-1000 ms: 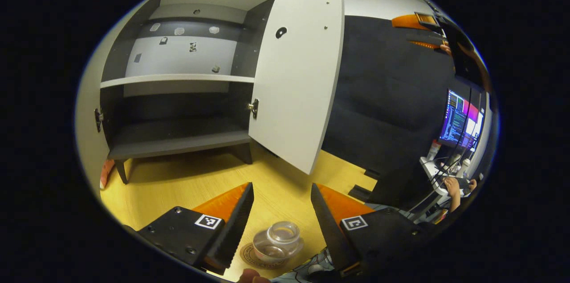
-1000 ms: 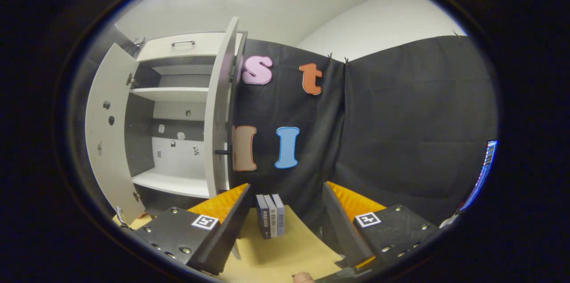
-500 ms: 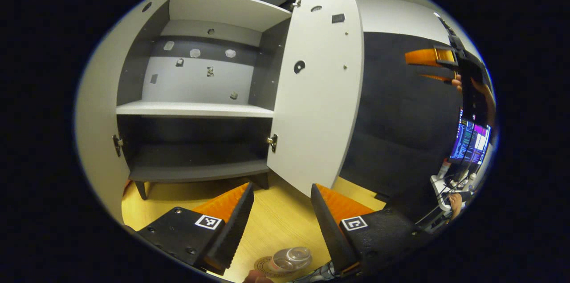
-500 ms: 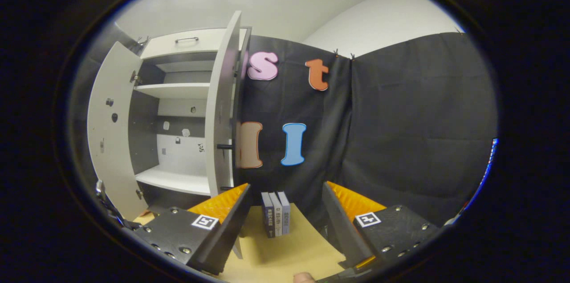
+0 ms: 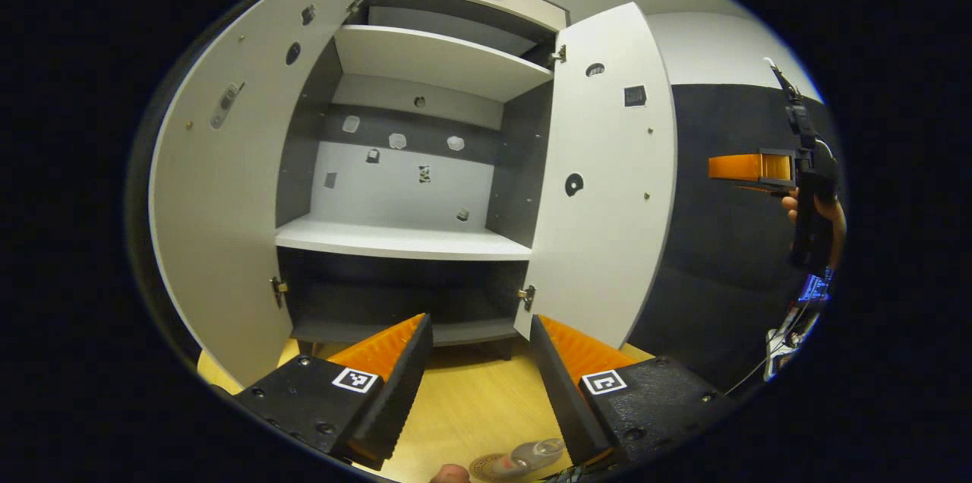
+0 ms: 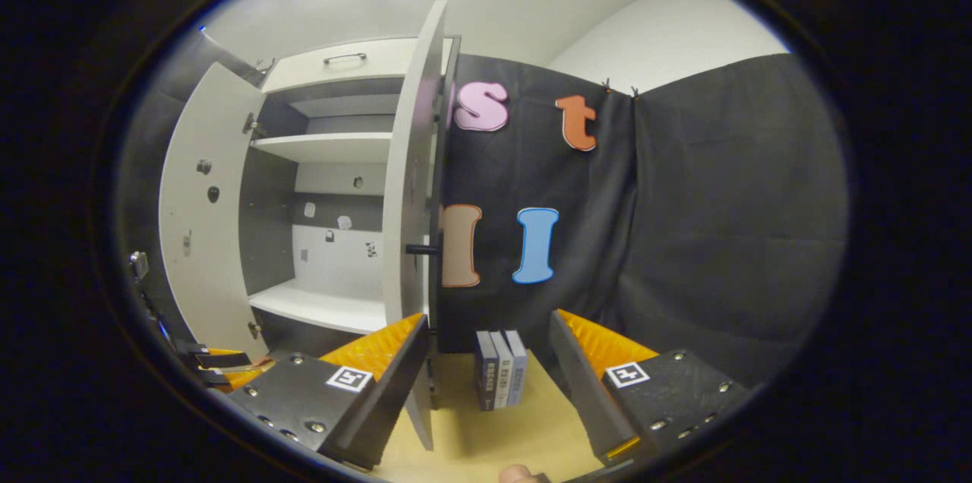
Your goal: Grasp the bottle in the cabinet with the left hand and place it on the coaster, then close the right door with the right hand and the left door with the left hand.
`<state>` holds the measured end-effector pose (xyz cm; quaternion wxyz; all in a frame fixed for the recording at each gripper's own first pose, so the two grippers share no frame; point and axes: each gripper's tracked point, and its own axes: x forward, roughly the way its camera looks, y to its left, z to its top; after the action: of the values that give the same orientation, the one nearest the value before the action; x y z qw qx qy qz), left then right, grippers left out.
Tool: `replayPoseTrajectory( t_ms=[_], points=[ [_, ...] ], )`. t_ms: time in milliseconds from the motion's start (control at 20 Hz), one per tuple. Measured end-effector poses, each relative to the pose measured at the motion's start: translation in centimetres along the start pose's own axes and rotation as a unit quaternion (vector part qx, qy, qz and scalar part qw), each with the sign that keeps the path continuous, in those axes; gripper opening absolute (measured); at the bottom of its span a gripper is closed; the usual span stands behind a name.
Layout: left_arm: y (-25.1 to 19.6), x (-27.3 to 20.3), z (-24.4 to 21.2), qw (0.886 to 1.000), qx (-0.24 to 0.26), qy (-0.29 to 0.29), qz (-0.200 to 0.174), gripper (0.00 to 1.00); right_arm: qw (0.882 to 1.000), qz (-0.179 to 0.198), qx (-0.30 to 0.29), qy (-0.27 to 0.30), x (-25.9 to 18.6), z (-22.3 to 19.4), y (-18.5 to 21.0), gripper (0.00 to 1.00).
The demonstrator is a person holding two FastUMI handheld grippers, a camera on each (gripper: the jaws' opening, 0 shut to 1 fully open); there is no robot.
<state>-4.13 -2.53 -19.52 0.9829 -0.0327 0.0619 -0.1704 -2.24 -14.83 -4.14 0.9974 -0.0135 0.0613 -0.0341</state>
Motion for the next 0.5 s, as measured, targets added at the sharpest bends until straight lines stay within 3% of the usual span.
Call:
replayPoseTrajectory(
  t_ms=[500],
  points=[
    [6.3, -4.6, 0.7, 0.995, -0.004, -0.005, 0.098, 0.82, 0.999, 0.009, 0.040, 0.013, 3.4, -1.0, 1.7, 0.96]
  ],
)
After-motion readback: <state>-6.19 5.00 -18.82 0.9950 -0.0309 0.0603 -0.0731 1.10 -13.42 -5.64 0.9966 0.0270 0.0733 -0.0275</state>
